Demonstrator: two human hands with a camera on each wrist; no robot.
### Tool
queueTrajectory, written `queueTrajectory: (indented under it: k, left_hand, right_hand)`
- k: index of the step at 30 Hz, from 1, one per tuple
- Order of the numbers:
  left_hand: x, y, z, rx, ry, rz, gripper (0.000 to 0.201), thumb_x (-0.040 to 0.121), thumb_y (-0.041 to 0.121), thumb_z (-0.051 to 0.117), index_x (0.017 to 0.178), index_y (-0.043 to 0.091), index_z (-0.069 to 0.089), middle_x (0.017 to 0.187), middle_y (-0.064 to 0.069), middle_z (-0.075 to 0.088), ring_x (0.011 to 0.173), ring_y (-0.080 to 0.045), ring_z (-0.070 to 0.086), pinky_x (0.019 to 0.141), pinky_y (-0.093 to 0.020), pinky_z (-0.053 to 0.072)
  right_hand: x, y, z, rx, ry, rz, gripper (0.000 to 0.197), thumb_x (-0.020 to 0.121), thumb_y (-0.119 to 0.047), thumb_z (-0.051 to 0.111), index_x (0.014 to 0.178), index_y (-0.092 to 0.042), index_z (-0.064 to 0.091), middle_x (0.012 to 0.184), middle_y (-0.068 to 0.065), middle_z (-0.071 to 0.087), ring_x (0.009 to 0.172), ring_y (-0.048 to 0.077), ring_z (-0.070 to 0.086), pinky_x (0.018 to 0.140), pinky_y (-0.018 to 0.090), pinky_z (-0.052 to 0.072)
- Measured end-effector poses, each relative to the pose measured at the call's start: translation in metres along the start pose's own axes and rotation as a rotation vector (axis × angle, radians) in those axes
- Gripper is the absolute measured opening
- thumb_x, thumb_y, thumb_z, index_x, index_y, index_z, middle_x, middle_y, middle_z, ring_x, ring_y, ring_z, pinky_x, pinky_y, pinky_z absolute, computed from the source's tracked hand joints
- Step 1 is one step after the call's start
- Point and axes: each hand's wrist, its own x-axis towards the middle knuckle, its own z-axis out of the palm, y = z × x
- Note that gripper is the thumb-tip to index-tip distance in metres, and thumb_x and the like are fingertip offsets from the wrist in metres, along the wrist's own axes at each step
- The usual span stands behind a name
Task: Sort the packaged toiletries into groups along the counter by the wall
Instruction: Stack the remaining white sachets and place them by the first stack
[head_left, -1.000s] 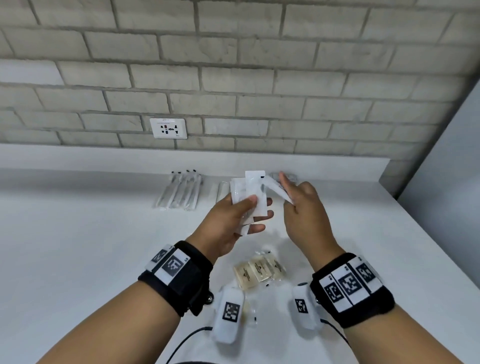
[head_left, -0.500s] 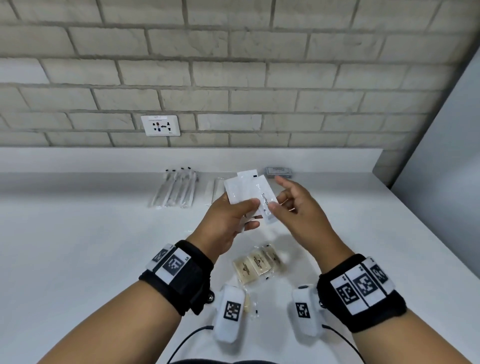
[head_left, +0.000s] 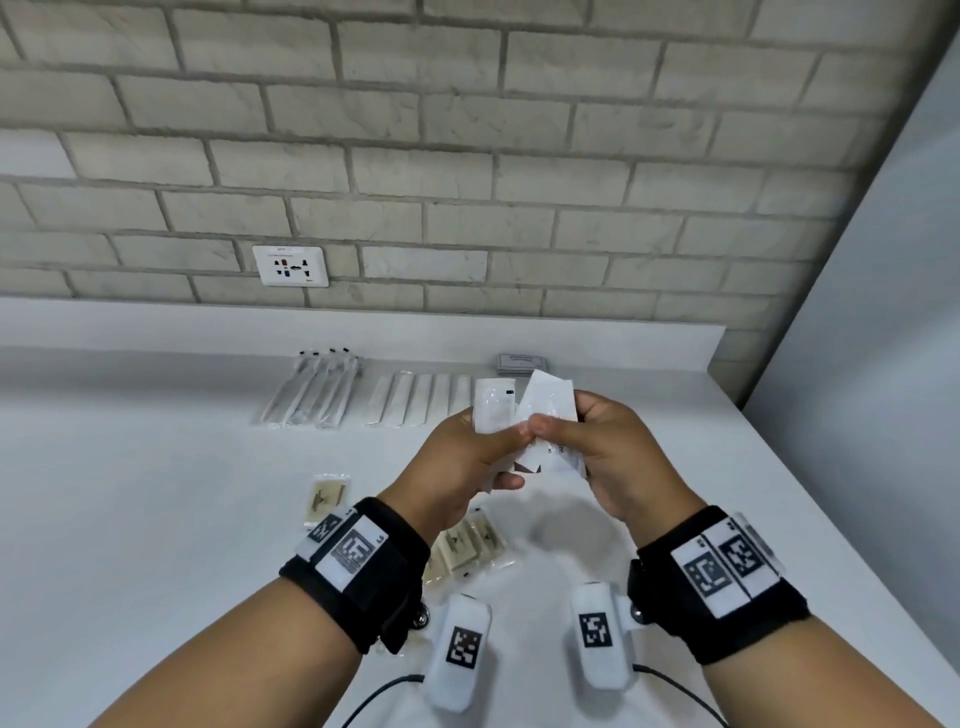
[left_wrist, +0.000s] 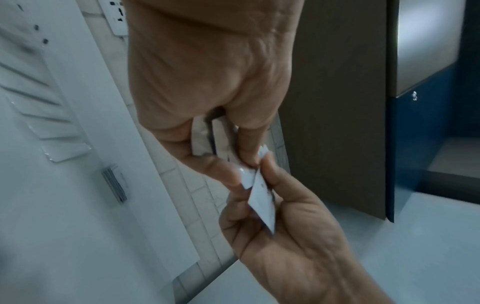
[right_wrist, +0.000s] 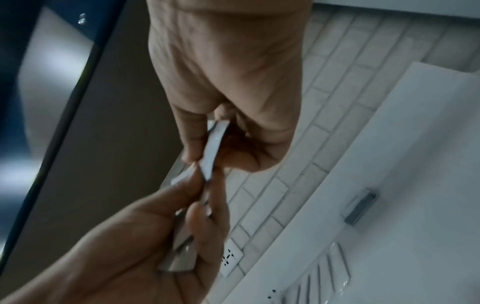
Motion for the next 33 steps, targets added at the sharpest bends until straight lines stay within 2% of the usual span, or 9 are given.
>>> queueTrajectory:
  k: [3,6,10,15,17,20,23,27,33]
  left_hand:
    - [0.006,-0.001,0.011,-0.02,0.046,-0.017,0.024,0.096,0.023,0.056,0.112,0.006,0.062,0.099,-0.007,0.069,0.079,-0.019,0.068,0.062,-0.025,0.053]
    - [0.01,0.003,0.015,-0.147,0.034,-0.1,0.021,0.098,0.027,0.051,0.105,0.01,0.061,0.094,-0.006,0.069,0.079,-0.02,0.066,0.06,-0.021,0.052]
    - [0.017,0.008,0.023,-0.179,0.035,-0.111,0.012,0.09,0.009,0.063,0.102,0.006,0.066,0.09,-0.006,0.069,0.082,-0.02,0.066,0.066,-0.026,0.057]
    - [0.024,0.003,0.031,-0.17,0.188,-0.027,0.022,0.085,0.001,0.067,0.106,-0.001,0.067,0.094,-0.014,0.068,0.084,-0.027,0.065,0.081,-0.037,0.056]
    - [0.028,-0.001,0.03,-0.177,0.249,-0.019,0.027,0.084,0.003,0.069,0.109,-0.003,0.066,0.095,-0.014,0.067,0.087,-0.028,0.063,0.089,-0.042,0.053]
    - [0.029,-0.002,0.034,-0.166,0.199,-0.019,0.012,0.085,0.003,0.069,0.096,0.002,0.068,0.08,-0.006,0.069,0.077,-0.022,0.064,0.071,-0.029,0.057]
    - [0.025,-0.002,0.05,-0.219,0.052,-0.046,0.011,0.09,0.003,0.061,0.096,0.006,0.069,0.08,-0.003,0.074,0.072,-0.016,0.071,0.059,-0.024,0.056]
    - [0.025,-0.003,0.049,-0.279,0.042,-0.137,0.027,0.097,0.026,0.052,0.112,0.007,0.065,0.099,-0.007,0.074,0.089,-0.02,0.072,0.071,-0.029,0.06]
    - [0.025,-0.001,0.03,-0.303,0.161,-0.085,0.016,0.096,0.013,0.055,0.109,0.007,0.062,0.1,-0.009,0.072,0.081,-0.021,0.073,0.063,-0.026,0.057]
  right_hand:
    - [0.004,-0.006,-0.014,-0.238,0.203,-0.205,0.006,0.079,-0.012,0.075,0.085,-0.013,0.074,0.084,0.008,0.071,0.073,0.016,0.063,0.073,0.032,0.049]
    - [0.004,-0.011,-0.034,-0.56,0.231,-0.581,0.03,0.08,-0.001,0.071,0.086,-0.03,0.076,0.085,-0.004,0.058,0.081,0.004,0.057,0.077,0.017,0.045]
    - [0.007,0.003,-0.056,-1.13,0.088,-0.99,0.041,0.083,-0.006,0.047,0.098,-0.029,0.077,0.085,0.0,0.057,0.083,0.017,0.05,0.07,0.031,0.045]
    - [-0.001,0.003,-0.063,-0.736,0.107,-0.644,0.037,0.082,0.01,0.062,0.105,-0.016,0.074,0.083,-0.001,0.056,0.08,-0.005,0.059,0.073,0.006,0.043]
    - [-0.001,-0.006,-0.068,-0.531,0.163,-0.421,0.031,0.087,-0.001,0.065,0.099,-0.029,0.07,0.093,-0.013,0.064,0.082,-0.008,0.061,0.072,0.01,0.047]
    - [0.004,-0.014,-0.064,-0.257,0.014,-0.181,0.023,0.093,-0.013,0.059,0.091,-0.034,0.068,0.115,-0.022,0.063,0.103,0.003,0.063,0.08,0.03,0.053]
    - [0.013,-0.008,-0.049,-0.353,0.003,-0.14,0.01,0.088,-0.019,0.064,0.09,-0.026,0.072,0.095,-0.006,0.075,0.088,0.019,0.07,0.083,0.041,0.055]
    - [0.026,0.002,-0.048,-0.3,0.226,-0.068,0.021,0.082,-0.026,0.07,0.077,-0.01,0.058,0.075,0.015,0.064,0.068,0.022,0.058,0.067,0.046,0.051]
    - [0.032,-0.009,-0.058,0.018,0.182,0.081,0.004,0.092,-0.018,0.062,0.089,-0.016,0.065,0.074,0.001,0.062,0.065,0.018,0.056,0.06,0.03,0.048]
